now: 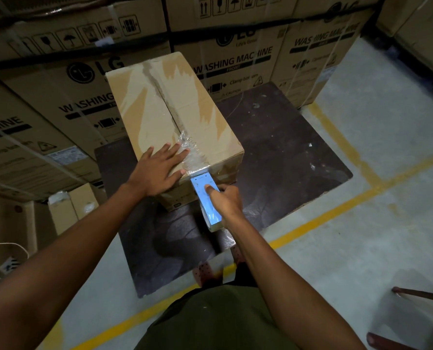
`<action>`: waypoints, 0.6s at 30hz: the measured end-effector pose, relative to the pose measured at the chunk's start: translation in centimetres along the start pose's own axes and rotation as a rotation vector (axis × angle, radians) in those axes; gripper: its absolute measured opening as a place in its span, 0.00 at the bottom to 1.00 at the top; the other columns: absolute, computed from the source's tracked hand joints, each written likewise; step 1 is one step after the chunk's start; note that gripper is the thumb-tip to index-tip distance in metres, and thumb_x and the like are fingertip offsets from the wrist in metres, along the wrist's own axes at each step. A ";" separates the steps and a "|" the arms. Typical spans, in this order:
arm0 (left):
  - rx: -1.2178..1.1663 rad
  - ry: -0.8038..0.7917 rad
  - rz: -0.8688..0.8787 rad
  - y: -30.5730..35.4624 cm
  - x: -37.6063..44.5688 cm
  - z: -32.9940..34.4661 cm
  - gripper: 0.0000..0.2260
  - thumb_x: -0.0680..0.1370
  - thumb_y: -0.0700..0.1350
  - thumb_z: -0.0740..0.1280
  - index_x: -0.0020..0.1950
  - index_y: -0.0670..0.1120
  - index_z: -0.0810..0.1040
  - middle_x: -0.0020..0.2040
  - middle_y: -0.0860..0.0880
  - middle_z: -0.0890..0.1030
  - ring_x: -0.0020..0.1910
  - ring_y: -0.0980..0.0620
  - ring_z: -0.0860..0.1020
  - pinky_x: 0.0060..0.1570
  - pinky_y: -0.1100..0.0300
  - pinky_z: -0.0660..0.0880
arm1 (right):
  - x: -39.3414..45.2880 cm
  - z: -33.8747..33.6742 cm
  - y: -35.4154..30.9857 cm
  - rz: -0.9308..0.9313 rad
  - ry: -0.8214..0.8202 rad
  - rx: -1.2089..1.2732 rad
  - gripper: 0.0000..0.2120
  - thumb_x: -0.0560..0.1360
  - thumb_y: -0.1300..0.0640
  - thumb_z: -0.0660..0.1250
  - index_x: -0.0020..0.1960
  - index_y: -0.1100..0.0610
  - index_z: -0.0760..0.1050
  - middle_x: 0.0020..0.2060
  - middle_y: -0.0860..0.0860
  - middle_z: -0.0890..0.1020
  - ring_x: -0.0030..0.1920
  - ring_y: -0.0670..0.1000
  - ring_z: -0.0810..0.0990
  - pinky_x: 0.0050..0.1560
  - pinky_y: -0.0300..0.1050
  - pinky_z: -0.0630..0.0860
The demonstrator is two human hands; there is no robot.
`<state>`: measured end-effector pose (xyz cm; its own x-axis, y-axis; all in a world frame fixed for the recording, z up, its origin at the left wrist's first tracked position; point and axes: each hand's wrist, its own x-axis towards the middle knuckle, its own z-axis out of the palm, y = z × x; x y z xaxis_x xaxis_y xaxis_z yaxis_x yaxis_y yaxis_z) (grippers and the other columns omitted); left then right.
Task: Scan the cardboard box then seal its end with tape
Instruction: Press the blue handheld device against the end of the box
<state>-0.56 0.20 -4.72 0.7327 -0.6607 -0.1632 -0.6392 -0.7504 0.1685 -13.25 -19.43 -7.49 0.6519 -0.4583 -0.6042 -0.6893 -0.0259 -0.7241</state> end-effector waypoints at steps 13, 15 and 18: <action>-0.011 0.022 -0.005 0.0 -0.1 0.5 0.32 0.84 0.65 0.48 0.88 0.59 0.54 0.88 0.49 0.57 0.87 0.44 0.56 0.82 0.36 0.52 | 0.6 0.2 0.2 0.009 0.002 -0.009 0.12 0.75 0.41 0.74 0.46 0.49 0.81 0.46 0.48 0.87 0.48 0.54 0.87 0.56 0.55 0.86; -0.014 0.030 -0.007 0.0 -0.1 0.6 0.32 0.84 0.66 0.47 0.88 0.59 0.54 0.88 0.49 0.57 0.87 0.44 0.56 0.83 0.36 0.52 | 0.5 0.3 0.5 0.008 0.008 -0.005 0.12 0.75 0.41 0.74 0.49 0.49 0.82 0.51 0.49 0.88 0.51 0.55 0.87 0.59 0.57 0.85; -0.013 0.042 -0.017 0.1 -0.2 0.9 0.32 0.84 0.67 0.48 0.88 0.59 0.54 0.88 0.49 0.57 0.87 0.44 0.56 0.83 0.35 0.52 | 0.2 0.6 0.9 -0.015 0.013 0.009 0.18 0.76 0.41 0.72 0.60 0.51 0.84 0.56 0.51 0.88 0.55 0.57 0.87 0.61 0.60 0.84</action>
<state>-0.92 0.24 -5.55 0.7526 -0.6464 -0.1256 -0.6238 -0.7609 0.1784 -13.54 -19.05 -8.44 0.6577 -0.4691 -0.5894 -0.6768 -0.0245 -0.7358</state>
